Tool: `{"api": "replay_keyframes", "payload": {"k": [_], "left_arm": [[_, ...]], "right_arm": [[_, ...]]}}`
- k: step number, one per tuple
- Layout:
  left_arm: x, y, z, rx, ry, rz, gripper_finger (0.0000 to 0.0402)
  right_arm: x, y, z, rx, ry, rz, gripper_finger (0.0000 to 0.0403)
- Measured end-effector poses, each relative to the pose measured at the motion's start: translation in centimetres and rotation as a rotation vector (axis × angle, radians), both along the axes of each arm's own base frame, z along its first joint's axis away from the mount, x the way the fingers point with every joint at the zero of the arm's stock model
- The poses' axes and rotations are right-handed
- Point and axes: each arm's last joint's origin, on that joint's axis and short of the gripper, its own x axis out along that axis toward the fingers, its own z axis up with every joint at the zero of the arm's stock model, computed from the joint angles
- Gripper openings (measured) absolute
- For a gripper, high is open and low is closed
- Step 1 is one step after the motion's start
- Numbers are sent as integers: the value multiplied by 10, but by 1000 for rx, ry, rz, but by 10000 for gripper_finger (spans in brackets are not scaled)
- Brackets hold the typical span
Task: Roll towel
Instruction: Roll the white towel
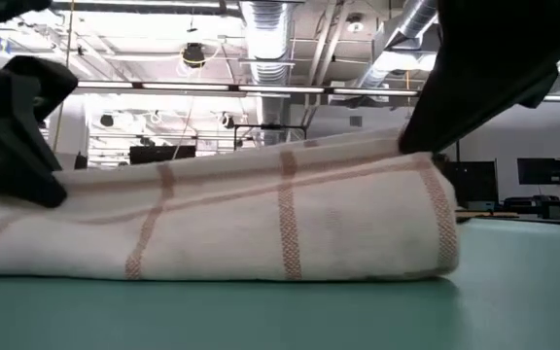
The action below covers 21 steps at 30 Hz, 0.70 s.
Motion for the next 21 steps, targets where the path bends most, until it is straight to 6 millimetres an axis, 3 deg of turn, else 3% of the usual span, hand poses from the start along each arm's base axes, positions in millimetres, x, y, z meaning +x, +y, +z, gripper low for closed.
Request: {"api": "replay_keyframes", "payload": {"k": [14, 21], "left_arm": [[1, 2, -1, -5, -3, -1, 0], [-2, 6, -9, -29, -2, 0, 0]], "right_arm": [[-3, -20, -35, 33, 34, -24, 4], [-4, -22, -41, 33, 38, -21, 4]]}}
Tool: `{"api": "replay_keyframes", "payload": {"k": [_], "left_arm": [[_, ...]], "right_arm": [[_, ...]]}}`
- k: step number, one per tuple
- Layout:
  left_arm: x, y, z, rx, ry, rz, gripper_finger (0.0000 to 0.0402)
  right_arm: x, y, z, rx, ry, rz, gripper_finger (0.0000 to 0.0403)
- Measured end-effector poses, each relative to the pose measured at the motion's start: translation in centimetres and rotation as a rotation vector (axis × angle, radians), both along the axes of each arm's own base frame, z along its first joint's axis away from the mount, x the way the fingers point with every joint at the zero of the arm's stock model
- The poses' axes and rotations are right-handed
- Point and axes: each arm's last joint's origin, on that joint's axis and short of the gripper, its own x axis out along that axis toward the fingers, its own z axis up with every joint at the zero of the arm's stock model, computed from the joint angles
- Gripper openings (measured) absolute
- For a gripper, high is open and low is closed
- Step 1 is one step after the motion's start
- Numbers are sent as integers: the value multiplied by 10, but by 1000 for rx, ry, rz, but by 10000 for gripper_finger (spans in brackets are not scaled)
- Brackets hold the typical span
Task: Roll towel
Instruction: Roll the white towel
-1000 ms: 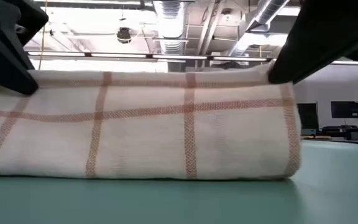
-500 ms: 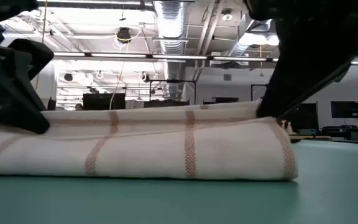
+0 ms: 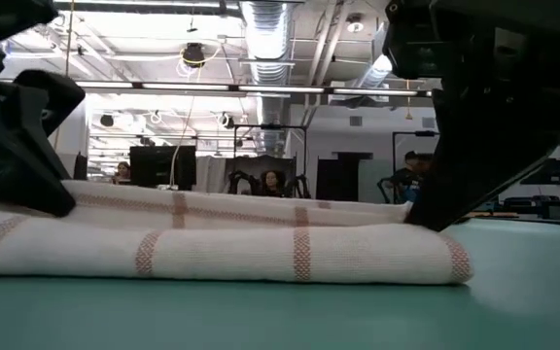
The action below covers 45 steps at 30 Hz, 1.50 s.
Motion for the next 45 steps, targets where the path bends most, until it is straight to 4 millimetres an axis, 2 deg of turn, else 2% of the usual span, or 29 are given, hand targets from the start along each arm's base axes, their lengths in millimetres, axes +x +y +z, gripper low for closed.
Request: {"api": "replay_keyframes", "payload": {"k": [6, 13, 25, 29, 34, 40, 45], "left_arm": [[-4, 5, -10, -57, -4, -5, 0], [-5, 11, -15, -80, 18, 12, 0], [0, 17, -15, -60, 28, 15, 3], [1, 17, -15, -60, 22, 13, 16], [3, 14, -13, 3, 13, -66, 32], [13, 7, -2, 103, 3, -171, 33], [18, 11, 0, 104, 8, -164, 33]], "right_arm": [[0, 0, 0, -4, 3, 18, 4], [3, 2, -10, 4, 20, 27, 15], [1, 1, -9, -59, 20, 60, 92], [0, 4, 3, -101, -22, 74, 99], [4, 18, 22, -235, -157, 133, 94], [11, 12, 23, -273, -169, 142, 92], [20, 4, 24, -283, -182, 136, 92]]}}
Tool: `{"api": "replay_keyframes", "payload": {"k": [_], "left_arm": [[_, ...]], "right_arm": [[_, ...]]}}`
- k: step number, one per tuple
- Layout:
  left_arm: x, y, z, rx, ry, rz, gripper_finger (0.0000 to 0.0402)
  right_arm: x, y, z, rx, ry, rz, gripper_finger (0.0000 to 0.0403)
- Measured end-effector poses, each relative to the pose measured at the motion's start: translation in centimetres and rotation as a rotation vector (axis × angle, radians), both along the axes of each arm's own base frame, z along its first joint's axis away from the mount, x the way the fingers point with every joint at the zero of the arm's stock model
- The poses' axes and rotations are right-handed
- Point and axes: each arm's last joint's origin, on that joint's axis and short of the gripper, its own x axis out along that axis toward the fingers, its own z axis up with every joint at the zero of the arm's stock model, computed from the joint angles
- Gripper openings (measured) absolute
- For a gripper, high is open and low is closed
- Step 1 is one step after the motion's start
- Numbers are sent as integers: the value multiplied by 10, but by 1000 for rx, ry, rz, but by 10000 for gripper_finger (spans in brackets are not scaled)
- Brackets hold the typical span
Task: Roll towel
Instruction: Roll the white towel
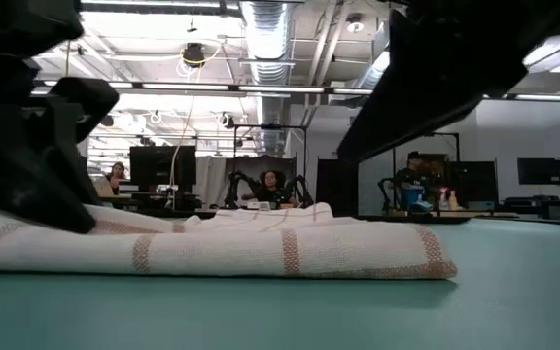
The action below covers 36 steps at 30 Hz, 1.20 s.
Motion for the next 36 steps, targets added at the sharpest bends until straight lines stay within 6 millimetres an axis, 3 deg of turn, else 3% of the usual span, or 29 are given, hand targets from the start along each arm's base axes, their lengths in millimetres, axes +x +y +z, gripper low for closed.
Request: {"api": "replay_keyframes", "payload": {"k": [4, 16, 22, 30, 36], "left_arm": [[1, 1, 0, 9, 1, -2, 33], [2, 1, 1, 25, -4, -5, 33], [1, 2, 2, 93, -6, -30, 33], [-7, 7, 36, 173, -129, 36, 33], [-13, 9, 56, 40, -121, -15, 33]], "right_arm": [[1, -2, -5, 3, -21, 11, 92], [-8, -7, -49, 127, 53, 3, 92], [-10, -2, -57, 168, 60, -32, 92], [-19, 5, -59, 174, 72, -46, 92], [-19, 4, -59, 174, 74, -48, 92]]}}
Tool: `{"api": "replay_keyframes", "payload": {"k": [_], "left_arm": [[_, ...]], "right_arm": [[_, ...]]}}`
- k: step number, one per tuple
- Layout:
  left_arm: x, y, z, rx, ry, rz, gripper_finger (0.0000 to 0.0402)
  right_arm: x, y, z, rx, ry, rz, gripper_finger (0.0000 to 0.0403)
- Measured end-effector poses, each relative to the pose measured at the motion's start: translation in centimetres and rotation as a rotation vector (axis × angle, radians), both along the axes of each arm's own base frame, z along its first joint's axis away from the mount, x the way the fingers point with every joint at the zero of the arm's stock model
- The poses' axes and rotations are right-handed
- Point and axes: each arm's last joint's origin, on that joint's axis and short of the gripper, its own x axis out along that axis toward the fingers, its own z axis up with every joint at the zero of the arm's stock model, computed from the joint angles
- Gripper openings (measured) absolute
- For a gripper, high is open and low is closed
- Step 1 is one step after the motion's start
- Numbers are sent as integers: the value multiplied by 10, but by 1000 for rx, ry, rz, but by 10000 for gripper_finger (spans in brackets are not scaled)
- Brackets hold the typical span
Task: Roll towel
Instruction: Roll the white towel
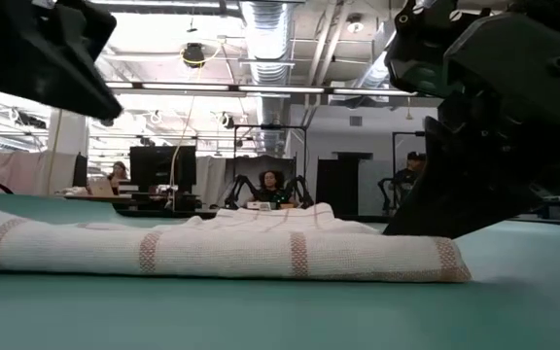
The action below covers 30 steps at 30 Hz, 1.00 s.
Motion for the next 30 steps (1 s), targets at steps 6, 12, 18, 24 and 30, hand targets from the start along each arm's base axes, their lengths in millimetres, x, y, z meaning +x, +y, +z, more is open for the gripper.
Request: {"api": "replay_keyframes", "payload": {"k": [6, 12, 18, 24, 30], "left_arm": [[-19, -18, -4, -51, -40, -29, 19], [-59, -28, -26, -81, -244, 58, 1], [-57, -30, -60, -38, -245, 0, 0], [-45, -30, -86, -5, -209, -20, 0], [-40, -27, -105, -56, -190, 35, 0]], "right_arm": [[0, 0, 0, -3, 5, 5, 92], [0, 0, -1, -9, 11, 13, 92], [2, -2, -1, -12, 13, 29, 92], [2, -1, -1, -3, 2, 26, 92], [2, 0, -1, -5, 1, 33, 92]]}}
